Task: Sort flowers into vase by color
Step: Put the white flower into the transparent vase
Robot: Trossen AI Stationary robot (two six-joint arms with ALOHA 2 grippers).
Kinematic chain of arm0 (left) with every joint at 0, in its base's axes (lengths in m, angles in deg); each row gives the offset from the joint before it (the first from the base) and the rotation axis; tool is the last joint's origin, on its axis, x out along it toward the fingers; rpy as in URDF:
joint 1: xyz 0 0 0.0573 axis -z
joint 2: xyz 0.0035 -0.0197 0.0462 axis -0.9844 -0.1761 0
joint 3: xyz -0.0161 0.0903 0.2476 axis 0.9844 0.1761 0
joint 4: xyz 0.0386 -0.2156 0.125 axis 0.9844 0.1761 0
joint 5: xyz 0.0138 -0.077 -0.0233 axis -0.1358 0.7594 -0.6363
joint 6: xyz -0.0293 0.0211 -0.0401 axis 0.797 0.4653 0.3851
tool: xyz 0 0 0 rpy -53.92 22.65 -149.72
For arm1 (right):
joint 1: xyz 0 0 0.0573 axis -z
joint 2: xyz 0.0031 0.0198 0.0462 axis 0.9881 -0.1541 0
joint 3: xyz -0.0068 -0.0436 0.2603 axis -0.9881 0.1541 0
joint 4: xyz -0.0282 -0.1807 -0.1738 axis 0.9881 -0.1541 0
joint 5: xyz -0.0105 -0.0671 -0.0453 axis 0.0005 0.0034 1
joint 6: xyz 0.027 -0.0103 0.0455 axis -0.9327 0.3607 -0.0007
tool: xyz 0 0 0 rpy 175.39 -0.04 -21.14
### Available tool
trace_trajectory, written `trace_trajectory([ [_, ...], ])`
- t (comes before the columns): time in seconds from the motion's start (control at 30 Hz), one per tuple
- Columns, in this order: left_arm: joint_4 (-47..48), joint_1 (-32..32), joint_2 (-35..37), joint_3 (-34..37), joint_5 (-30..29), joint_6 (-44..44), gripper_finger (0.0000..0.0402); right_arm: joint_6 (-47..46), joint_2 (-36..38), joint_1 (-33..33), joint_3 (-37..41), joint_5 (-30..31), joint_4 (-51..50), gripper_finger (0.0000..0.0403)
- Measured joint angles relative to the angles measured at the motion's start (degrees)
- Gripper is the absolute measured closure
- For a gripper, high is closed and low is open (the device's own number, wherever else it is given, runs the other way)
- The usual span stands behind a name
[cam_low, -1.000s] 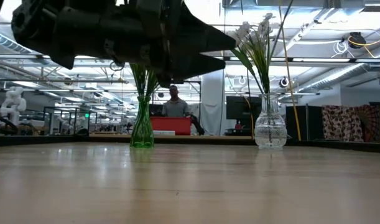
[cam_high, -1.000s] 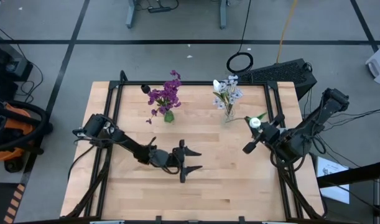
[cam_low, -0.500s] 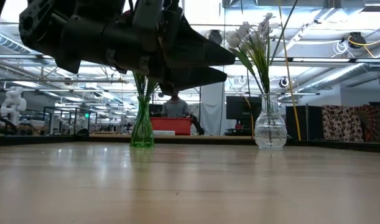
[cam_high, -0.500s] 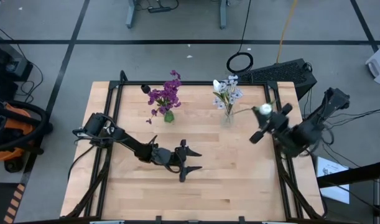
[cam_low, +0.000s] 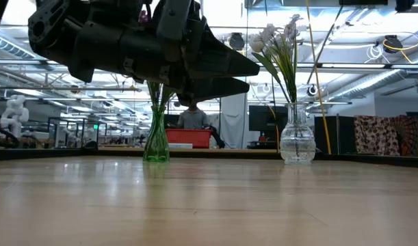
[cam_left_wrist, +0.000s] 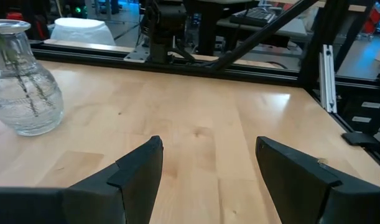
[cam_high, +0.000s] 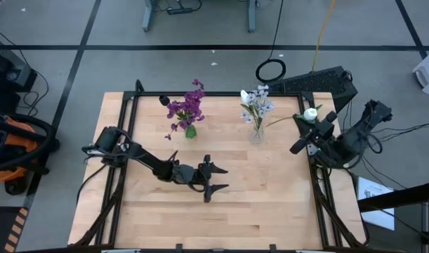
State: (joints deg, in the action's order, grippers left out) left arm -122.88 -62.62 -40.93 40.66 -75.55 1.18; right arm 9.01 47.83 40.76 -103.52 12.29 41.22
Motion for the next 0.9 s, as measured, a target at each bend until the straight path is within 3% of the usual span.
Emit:
trace_trajectory([
  [0.17, 0.0, -0.8, 0.0, 0.0, 1.3, 0.0, 0.014, -7.9, 1.2, 1.6, 3.6, -0.1, -3.0, 0.0401],
  [0.47, -0.2, -1.1, 0.0, 0.0, 1.8, 0.5, 0.014, -11.7, 1.0, 6.2, 5.1, -3.4, -2.9, 0.0401],
  [0.9, -0.1, -1.1, 0.0, 0.0, 1.8, 1.4, 0.0139, -15.8, -3.7, 8.5, 5.1, -3.4, -3.5, 0.0401],
])
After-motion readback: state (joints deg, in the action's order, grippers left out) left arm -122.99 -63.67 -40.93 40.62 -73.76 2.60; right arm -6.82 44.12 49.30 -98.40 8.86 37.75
